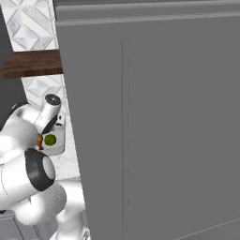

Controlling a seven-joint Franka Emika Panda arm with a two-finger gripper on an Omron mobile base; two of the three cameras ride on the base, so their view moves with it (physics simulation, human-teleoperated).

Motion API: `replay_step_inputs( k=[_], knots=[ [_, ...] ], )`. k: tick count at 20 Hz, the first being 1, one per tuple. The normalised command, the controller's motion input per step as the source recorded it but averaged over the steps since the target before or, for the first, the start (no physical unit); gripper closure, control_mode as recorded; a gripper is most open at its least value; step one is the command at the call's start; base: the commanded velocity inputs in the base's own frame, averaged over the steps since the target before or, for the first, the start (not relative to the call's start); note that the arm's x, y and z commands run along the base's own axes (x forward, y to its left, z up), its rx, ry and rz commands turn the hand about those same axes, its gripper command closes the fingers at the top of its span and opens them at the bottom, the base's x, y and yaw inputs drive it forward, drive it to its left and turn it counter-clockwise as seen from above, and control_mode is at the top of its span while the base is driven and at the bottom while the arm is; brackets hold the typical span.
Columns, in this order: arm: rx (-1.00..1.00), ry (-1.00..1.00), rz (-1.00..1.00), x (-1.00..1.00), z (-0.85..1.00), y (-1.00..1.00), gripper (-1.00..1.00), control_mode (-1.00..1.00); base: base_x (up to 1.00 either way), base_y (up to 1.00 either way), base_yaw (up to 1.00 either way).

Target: Place one lime and one chicken drumstick in each tupperware on the nearby counter, to pack two identical lunches.

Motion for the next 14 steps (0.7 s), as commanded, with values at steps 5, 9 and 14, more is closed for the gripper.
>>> replay_step_inputs(
  k=[5,9,14],
  knots=[
    [-0.04,-0.21,-0.1,-0.75,0.01,-0.9,-1.0,-1.0,0.0,0.0,0.0],
    [-0.01,-0.13,-0.1,-0.94,0.3,-1.0,-1.0,-1.0,0.0,0.0,0.0],
    [0.0,-0.02,-0.2,-0.89,0.48,-0.83,-1.0,-1.0,0.0,0.0,0.0]
  ],
)
